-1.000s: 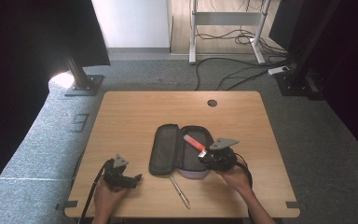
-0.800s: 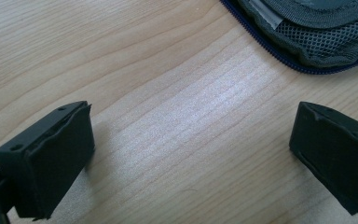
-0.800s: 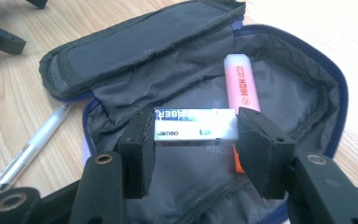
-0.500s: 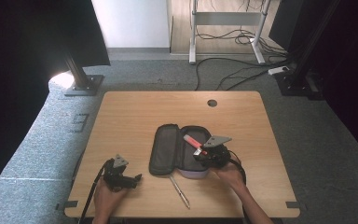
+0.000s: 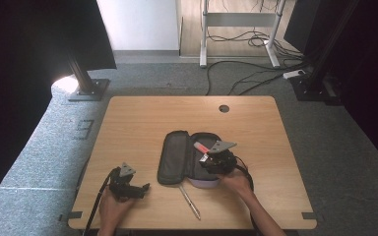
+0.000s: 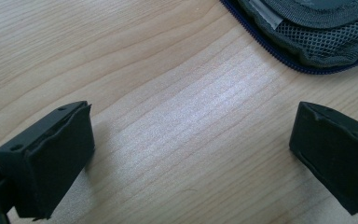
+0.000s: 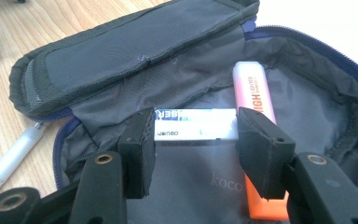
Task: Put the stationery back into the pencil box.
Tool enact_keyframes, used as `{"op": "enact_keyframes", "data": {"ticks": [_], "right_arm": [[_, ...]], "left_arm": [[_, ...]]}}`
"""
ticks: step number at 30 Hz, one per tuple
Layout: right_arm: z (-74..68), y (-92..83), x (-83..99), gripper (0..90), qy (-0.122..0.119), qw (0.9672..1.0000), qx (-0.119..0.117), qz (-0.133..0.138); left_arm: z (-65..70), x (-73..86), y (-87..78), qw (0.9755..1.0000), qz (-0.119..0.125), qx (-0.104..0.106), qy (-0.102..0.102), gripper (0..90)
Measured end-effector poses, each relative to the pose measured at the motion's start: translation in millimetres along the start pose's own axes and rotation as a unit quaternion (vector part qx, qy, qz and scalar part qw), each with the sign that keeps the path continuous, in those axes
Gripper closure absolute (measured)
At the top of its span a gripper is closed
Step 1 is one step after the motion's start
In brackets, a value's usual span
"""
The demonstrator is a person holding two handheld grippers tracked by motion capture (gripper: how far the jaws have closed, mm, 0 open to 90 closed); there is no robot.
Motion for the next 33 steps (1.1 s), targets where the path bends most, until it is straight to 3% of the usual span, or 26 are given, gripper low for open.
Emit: {"op": "enact_keyframes", "data": {"ticks": [18,33], "right_arm": [[1.0,25.4,1.9,47.9,-0.001,0.9994,-0.003,-0.035],[1.9,28.4,1.8,44.8,0.003,0.9990,-0.007,-0.044]], "left_arm": [[0.0,0.0,0.0,1.0000,0.000,0.000,0.000,0.0],[0.0,0.0,0.0,1.0000,0.000,0.000,0.000,0.0]]}}
Point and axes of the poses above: each handheld gripper's, and its own axes: y roughly forward along the jaws, x roughly out of its underside, z roughly to its right, the point moved 5 cm from there along y, roughly forward along the jaws, and after that the axes turned 8 degrees about -x, right-handed, at the moved point
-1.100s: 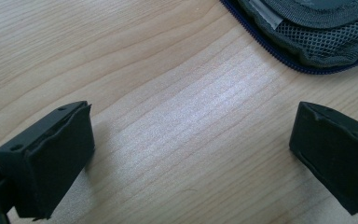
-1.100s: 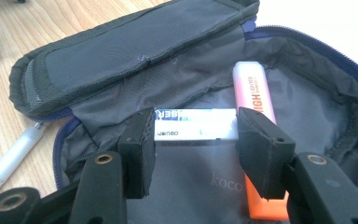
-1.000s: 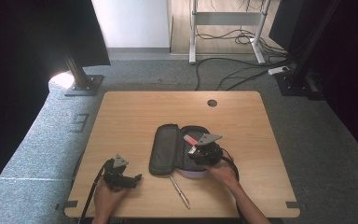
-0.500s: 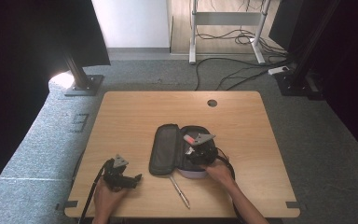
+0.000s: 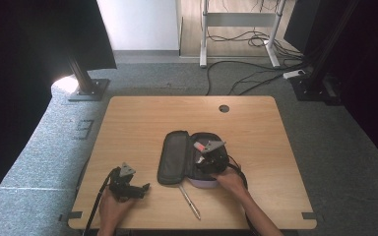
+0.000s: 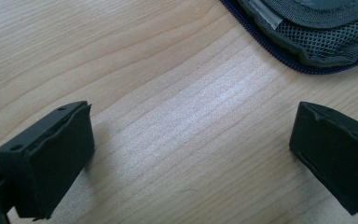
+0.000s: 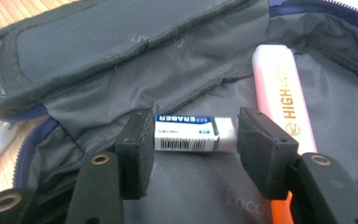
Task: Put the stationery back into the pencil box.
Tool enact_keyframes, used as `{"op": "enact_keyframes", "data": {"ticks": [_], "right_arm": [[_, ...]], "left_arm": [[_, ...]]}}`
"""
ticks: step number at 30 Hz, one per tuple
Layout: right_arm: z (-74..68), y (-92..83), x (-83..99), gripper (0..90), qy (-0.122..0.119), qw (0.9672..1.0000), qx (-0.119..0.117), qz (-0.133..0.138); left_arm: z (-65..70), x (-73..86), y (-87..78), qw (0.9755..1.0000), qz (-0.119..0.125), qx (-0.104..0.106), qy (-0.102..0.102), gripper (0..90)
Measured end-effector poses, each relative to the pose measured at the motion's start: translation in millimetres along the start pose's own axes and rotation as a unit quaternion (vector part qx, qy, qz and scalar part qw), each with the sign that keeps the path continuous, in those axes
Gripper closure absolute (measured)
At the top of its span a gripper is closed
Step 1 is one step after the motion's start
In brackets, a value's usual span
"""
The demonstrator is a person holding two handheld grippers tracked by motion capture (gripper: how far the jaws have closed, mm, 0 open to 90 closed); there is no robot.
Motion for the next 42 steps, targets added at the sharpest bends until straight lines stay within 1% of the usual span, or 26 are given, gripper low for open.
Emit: {"op": "enact_keyframes", "data": {"ticks": [6,15,17,18,19,21,23,24,28,32,34,37,38,39,42], "right_arm": [[-2.5,-7.0,-5.1,42.5,-0.004,1.0000,0.000,0.008],[-8.1,-13.4,-8.0,41.9,-0.006,0.9998,-0.011,0.018],[-12.2,-17.0,-10.9,42.1,-0.009,0.9995,-0.016,0.026],[-12.2,-17.0,-10.9,42.1,-0.009,0.9995,-0.016,0.026],[-15.5,-18.8,-12.7,42.5,-0.015,0.9993,-0.019,0.028],[-19.2,-20.0,-14.0,42.9,-0.019,0.9991,-0.023,0.029],[-20.8,-20.4,-14.4,43.1,-0.019,0.9991,-0.024,0.029],[-24.3,-21.0,-14.5,43.5,-0.022,0.9989,-0.028,0.030],[-28.5,-21.0,-13.3,44.1,-0.022,0.9988,-0.032,0.030],[-34.7,-21.7,-10.8,44.9,-0.021,0.9983,-0.044,0.031],[-35.9,-21.9,-10.5,44.9,-0.023,0.9982,-0.045,0.032],[-41.8,-23.0,-8.4,44.9,-0.023,0.9977,-0.054,0.035],[-41.8,-23.0,-8.4,44.9,-0.023,0.9977,-0.054,0.035],[-45.0,-23.2,-6.9,45.0,-0.025,0.9974,-0.058,0.034],[-48.3,-23.1,-5.8,45.3,-0.027,0.9971,-0.062,0.034]], "left_arm": [[0.0,0.0,0.0,1.0000,0.000,0.000,0.000,0.0],[0.0,0.0,0.0,1.0000,0.000,0.000,0.000,0.0],[0.0,0.0,0.0,1.0000,0.000,0.000,0.000,0.0],[0.0,0.0,0.0,1.0000,0.000,0.000,0.000,0.0],[0.0,0.0,0.0,1.0000,0.000,0.000,0.000,0.0],[0.0,0.0,0.0,1.0000,0.000,0.000,0.000,0.0],[0.0,0.0,0.0,1.0000,0.000,0.000,0.000,0.0],[0.0,0.0,0.0,1.0000,0.000,0.000,0.000,0.0],[0.0,0.0,0.0,1.0000,0.000,0.000,0.000,0.0],[-0.1,0.0,-0.1,1.0000,0.000,0.000,0.001,0.0],[-0.1,0.0,-0.1,1.0000,0.000,0.000,0.001,0.0],[-0.1,0.1,-0.1,1.0000,-0.001,0.000,0.001,0.0],[-0.1,0.1,-0.1,1.0000,-0.001,0.000,0.001,0.0],[-0.1,0.0,-0.1,1.0000,0.000,0.000,0.001,0.0],[0.0,0.0,0.0,1.0000,0.000,0.000,0.000,0.0]]}}
Point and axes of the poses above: each handheld gripper's, and its own axes: y roughly forward along the jaws, x roughly out of its underside, z roughly to its right, the point moved 5 cm from there along y, roughly forward along the jaws, and after that the axes turned 8 degrees about -x, right-handed, at the moved point
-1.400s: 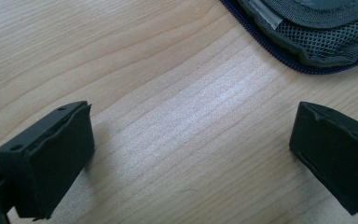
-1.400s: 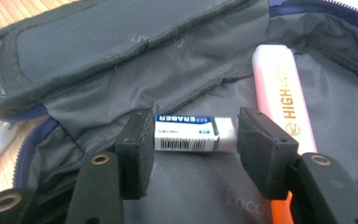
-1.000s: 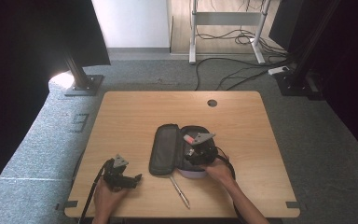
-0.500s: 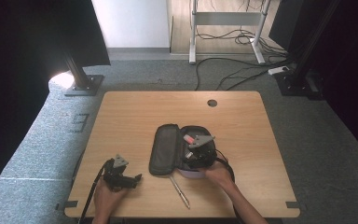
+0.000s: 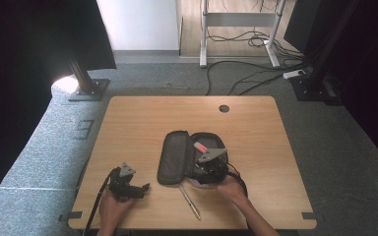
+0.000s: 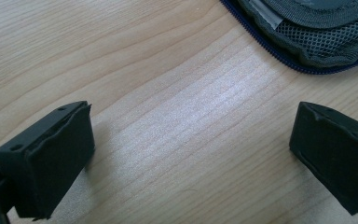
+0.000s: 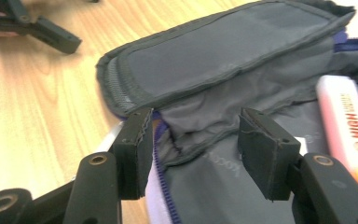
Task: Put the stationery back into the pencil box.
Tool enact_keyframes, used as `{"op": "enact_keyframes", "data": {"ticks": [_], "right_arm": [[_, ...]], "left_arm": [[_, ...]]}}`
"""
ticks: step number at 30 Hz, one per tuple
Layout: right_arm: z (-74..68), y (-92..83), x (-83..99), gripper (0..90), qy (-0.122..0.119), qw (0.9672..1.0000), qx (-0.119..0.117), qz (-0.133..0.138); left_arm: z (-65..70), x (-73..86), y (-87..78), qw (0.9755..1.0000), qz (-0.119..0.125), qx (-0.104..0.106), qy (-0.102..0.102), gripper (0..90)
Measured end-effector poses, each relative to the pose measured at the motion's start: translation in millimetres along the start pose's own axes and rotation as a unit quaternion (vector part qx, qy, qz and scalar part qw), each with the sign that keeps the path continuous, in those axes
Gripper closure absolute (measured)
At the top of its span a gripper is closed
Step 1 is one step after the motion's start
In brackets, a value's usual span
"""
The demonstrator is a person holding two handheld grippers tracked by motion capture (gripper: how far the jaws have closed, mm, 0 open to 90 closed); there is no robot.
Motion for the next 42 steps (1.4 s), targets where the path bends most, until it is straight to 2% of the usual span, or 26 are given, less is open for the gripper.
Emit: {"op": "enact_keyframes", "data": {"ticks": [23,35,42], "right_arm": [[-41.9,14.5,2.1,47.6,-0.027,0.9983,-0.050,-0.013],[-55.2,17.5,9.2,49.4,-0.031,0.9974,-0.063,-0.016],[-62.1,21.9,19.5,52.3,-0.032,0.9967,-0.070,-0.027]], "left_arm": [[0.0,0.0,0.0,1.0000,0.000,0.000,0.000,0.0],[0.0,0.0,0.0,1.0000,0.000,0.000,0.000,0.0],[0.0,0.0,0.0,1.0000,0.000,0.000,0.000,0.0]]}}
Point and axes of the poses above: each handheld gripper's, and its own axes: y roughly forward along the jaws, x roughly out of its underside, z roughly to its right, the point moved 5 cm from there along y, roughly forward along the jaws, and after that the axes turned 8 degrees about -x, right-handed, at the moved point
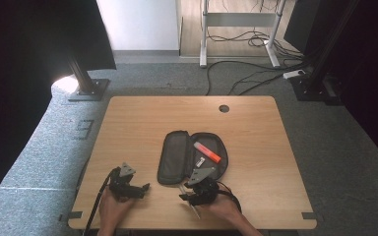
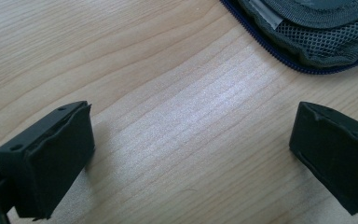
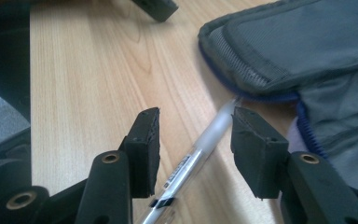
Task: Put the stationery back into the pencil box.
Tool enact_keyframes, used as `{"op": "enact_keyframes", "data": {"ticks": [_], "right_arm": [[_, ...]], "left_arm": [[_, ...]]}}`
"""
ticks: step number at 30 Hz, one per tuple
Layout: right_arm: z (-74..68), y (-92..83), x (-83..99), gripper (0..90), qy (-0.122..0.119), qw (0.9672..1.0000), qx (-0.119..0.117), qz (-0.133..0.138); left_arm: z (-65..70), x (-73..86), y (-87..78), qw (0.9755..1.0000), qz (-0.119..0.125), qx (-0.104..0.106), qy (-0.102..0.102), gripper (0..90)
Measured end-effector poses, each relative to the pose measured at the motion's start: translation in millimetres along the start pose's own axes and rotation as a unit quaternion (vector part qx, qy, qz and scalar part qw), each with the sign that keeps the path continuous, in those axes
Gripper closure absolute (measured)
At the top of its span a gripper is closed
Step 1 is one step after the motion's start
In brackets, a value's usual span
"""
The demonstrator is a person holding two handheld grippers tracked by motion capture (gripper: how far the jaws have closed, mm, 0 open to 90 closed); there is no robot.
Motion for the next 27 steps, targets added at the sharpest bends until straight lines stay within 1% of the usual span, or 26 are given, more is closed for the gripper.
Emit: {"op": "enact_keyframes", "data": {"ticks": [3,9,10,11,13,19,20,26,27], "right_arm": [[-3.8,2.8,4.5,54.7,-0.004,1.0000,0.002,-0.008],[-5.3,5.9,9.2,57.3,-0.007,0.9999,0.006,-0.014],[-6.3,8.1,12.1,58.0,-0.007,0.9997,0.010,-0.021],[-6.3,8.1,12.1,58.0,-0.007,0.9997,0.010,-0.021],[-6.3,10.3,15.8,58.5,-0.011,0.9994,0.014,-0.029],[-5.5,9.4,18.2,60.3,-0.005,0.9996,0.018,-0.023],[-4.8,8.3,19.0,63.5,-0.005,0.9995,0.020,-0.023],[-3.5,6.1,20.5,68.5,-0.005,0.9993,0.027,-0.025],[-2.6,5.0,21.1,71.0,-0.004,0.9993,0.028,-0.024]], "left_arm": [[0.0,0.0,0.0,1.0000,0.000,0.000,0.000,0.0],[0.0,0.0,0.0,1.0000,0.000,0.000,0.000,0.0],[0.0,0.0,0.0,1.0000,0.000,0.000,0.000,0.0],[0.0,0.0,0.0,1.0000,0.000,0.000,0.000,0.0],[0.0,0.0,0.0,1.0000,0.000,0.000,0.000,0.0],[0.0,0.0,0.0,1.0000,0.000,0.000,0.000,0.0],[0.0,0.0,0.0,1.0000,0.000,0.000,0.000,0.0],[0.0,0.0,0.0,1.0000,0.000,0.000,0.000,0.0],[0.0,0.0,0.0,1.0000,0.000,0.000,0.000,0.0]]}}
Point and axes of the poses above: each handheld gripper's, and its own axes: y roughly forward along the jaws, x roughly out of its underside, z roughly to its right, the point moved 5 cm from there along y, roughly forward along the jaws, and after that the axes turned 8 degrees about -x, right-handed, at the moved point
